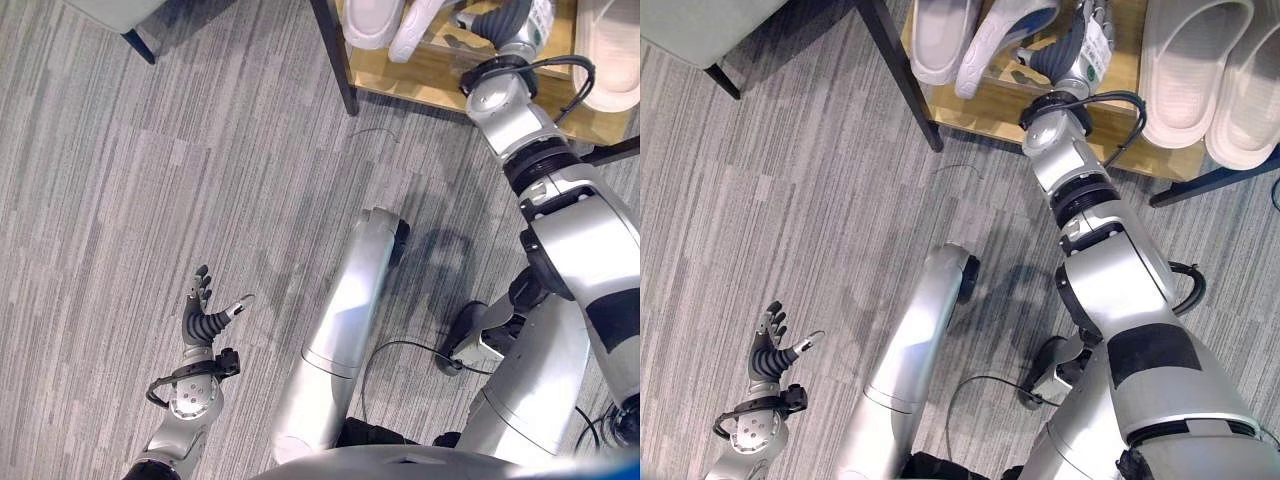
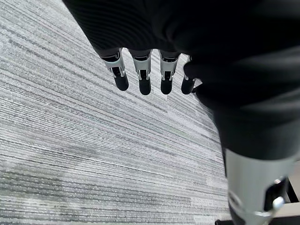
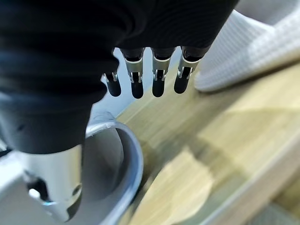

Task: Arrange the slippers neatly on the shoe rack.

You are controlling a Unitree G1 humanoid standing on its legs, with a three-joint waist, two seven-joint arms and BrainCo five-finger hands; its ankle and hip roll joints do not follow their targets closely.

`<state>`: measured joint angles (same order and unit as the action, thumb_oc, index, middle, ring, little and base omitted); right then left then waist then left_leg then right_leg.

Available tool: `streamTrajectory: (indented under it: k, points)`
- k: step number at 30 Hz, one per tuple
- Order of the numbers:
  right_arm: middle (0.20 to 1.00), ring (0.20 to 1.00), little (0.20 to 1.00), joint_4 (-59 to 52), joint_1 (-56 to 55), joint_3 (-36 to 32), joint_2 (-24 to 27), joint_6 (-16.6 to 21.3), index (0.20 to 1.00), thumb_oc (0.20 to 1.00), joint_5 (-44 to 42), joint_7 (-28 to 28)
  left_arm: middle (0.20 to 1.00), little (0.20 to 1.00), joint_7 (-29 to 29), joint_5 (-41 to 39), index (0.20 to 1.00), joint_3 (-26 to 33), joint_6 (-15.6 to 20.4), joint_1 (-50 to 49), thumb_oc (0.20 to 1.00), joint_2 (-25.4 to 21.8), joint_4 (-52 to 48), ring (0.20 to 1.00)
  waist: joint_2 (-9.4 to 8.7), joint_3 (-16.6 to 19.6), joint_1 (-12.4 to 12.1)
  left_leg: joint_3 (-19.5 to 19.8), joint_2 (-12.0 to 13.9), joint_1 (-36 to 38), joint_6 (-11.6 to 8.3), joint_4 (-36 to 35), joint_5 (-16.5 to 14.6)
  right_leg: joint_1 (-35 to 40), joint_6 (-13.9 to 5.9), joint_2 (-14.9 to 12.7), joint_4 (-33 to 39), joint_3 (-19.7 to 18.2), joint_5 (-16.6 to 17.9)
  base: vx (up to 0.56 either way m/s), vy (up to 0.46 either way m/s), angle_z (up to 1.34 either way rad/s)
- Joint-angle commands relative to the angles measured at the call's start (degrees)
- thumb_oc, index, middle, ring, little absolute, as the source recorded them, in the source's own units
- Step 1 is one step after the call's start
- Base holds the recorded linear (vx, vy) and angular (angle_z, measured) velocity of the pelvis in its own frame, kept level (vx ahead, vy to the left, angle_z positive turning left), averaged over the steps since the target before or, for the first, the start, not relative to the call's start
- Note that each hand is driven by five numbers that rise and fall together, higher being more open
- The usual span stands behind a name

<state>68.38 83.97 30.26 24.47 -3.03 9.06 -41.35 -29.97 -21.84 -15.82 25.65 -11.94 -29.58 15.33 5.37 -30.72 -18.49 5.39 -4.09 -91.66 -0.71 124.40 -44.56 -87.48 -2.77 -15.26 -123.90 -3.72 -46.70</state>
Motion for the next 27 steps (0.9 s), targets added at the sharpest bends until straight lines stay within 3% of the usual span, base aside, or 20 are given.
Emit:
streamTrajectory:
  k: [1, 12, 20, 21, 22, 27]
  points:
    - [1.0, 1.0, 1.0, 0.8, 3.9, 4.0, 2.3, -1.4, 1.0, 1.0, 6.6, -2.3, 1.0, 1.0, -1.0, 1.0, 1.0, -1.0, 2.7, 1.1, 1.0, -1.6, -2.9, 1.0, -0.24, 0.9, -2.1, 6.8, -0.7, 1.7, -5.8, 4.2, -4.8, 1.6, 6.37, -0.8, -1.1, -4.6, 15.8, 0.0, 0.009, 0.04]
    - [1.0, 1.0, 1.0, 4.3, 6.2, -0.7, 6.6, 2.9, 1.0, 1.0, -6.7, -1.6, 1.0, 1.0, -0.4, 0.2, 1.0, -1.2, 2.9, 1.4, 1.0, -2.3, -1.9, 1.0, 0.57, 0.9, -3.4, 6.2, -1.3, 1.7, -5.32, 2.9, -3.6, 2.6, 5.79, -2.3, -0.3, -4.7, 15.9, 0.01, 0.012, 0.04]
    - [1.0, 1.0, 1.0, 4.8, 8.6, 1.7, 9.5, 4.1, 1.0, 1.0, -8.1, 0.3, 1.0, 1.0, 0.9, -0.2, 1.0, -1.1, 3.0, 1.1, 1.0, -2.8, -1.1, 1.0, 1.28, 0.9, -4.5, 6.1, -2.1, 1.7, -5.08, 0.8, -2.6, 4.0, 5.49, -3.7, 1.4, -4.1, 16.0, 0.02, 0.028, 0.08]
    - [0.489, 0.489, 0.489, 5.3, 8.8, 2.2, 9.4, 4.1, 0.489, 0.489, -7.9, 0.6, 1.0, 1.0, 0.9, -0.2, 1.0, -1.2, 3.0, 1.2, 1.0, -2.7, -0.8, 1.0, 1.31, 0.9, -4.5, 6.1, -2.2, 1.7, -5.08, 0.4, -2.6, 4.2, 5.41, -3.8, 1.8, -4.1, 16.1, 0.0, 0.011, 0.15]
    - [0.2, 0.2, 0.2, 5.9, 9.1, 2.8, 9.5, 4.1, 0.2, 0.2, -7.6, 1.0, 1.0, 1.0, 0.9, -0.1, 1.0, -1.0, 2.9, 1.1, 1.0, -2.7, -0.8, 1.0, 1.37, 0.9, -4.6, 6.1, -2.2, 1.7, -5.07, 0.4, -2.6, 4.3, 5.36, -4.0, 2.0, -4.1, 16.3, 0.0, 0.023, 0.17]
    - [0.2, 0.2, 0.2, 7.0, 10.2, 3.7, 9.9, 4.1, 0.2, 0.2, -7.3, 0.9, 1.0, 1.0, 1.2, -0.9, 1.0, -1.2, 3.2, 1.2, 1.0, -2.1, -0.2, 1.0, 2.45, 0.9, -5.1, 5.9, -2.6, 1.7, -4.76, -0.4, -2.2, 4.3, 5.17, -4.0, 2.7, -4.5, 16.8, -0.01, 0.039, 0.03]
